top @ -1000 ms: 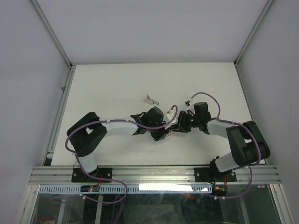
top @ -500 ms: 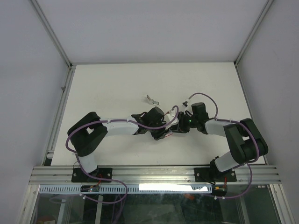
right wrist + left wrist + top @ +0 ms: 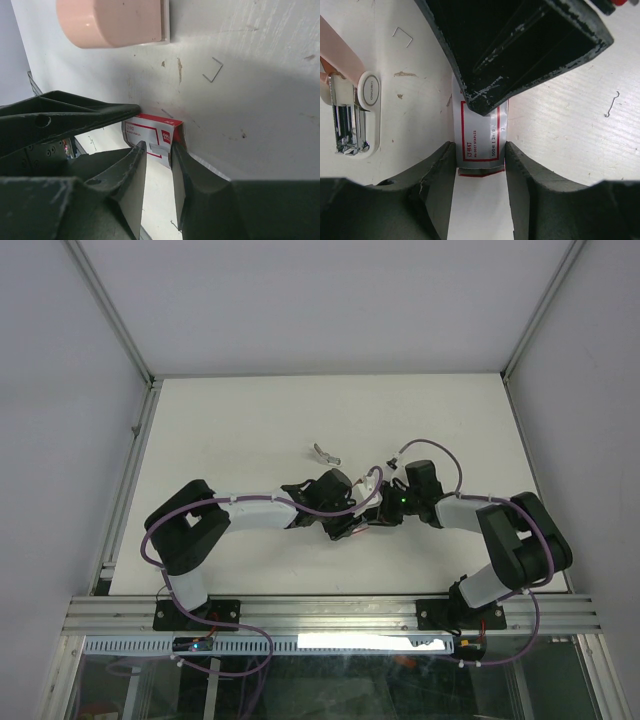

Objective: Load the staples into the stapler

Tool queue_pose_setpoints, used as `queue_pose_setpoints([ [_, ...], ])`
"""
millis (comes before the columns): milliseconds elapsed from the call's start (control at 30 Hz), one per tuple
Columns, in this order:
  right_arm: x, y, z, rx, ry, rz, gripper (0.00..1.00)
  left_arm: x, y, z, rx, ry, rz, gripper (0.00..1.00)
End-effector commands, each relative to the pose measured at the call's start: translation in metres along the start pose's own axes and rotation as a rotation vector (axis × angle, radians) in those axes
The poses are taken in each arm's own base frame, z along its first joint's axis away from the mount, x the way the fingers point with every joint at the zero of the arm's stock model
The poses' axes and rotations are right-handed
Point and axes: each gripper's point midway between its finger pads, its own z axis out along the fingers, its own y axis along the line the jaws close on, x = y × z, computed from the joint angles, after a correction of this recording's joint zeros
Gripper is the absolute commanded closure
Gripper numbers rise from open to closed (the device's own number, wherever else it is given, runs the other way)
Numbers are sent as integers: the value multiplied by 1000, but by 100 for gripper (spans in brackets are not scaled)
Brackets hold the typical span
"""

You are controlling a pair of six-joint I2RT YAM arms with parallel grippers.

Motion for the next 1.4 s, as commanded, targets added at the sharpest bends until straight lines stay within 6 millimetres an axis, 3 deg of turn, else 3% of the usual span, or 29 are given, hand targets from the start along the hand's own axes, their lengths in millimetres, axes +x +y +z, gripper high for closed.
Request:
queue_pose_setpoints([
  [0,2,25,6,-82,34,-29,71,-19,-6,8,13,-50,38,58],
  [300,1,26,5,-75,19,-37,71,-18,-7,8,14,-46,44,58],
  [633,-7,11,-3,41,-34,-80,72,-16,-6,6,6,-44,62,59],
  [933,-7,3,-5,80,-56,-80,80,-18,-6,5,0,-46,70,58],
  [1033,-6,3,-5,77,-56,-80,90,-18,-6,5,-6,-46,71,57],
  [1200,-6,1,-6,90,-67,-77,100,-25,-1,-2,-56,-61,74,37],
  [1367,-6,0,-9,98,-96,-62,100,-68,10,-35,-149,-192,9,23],
])
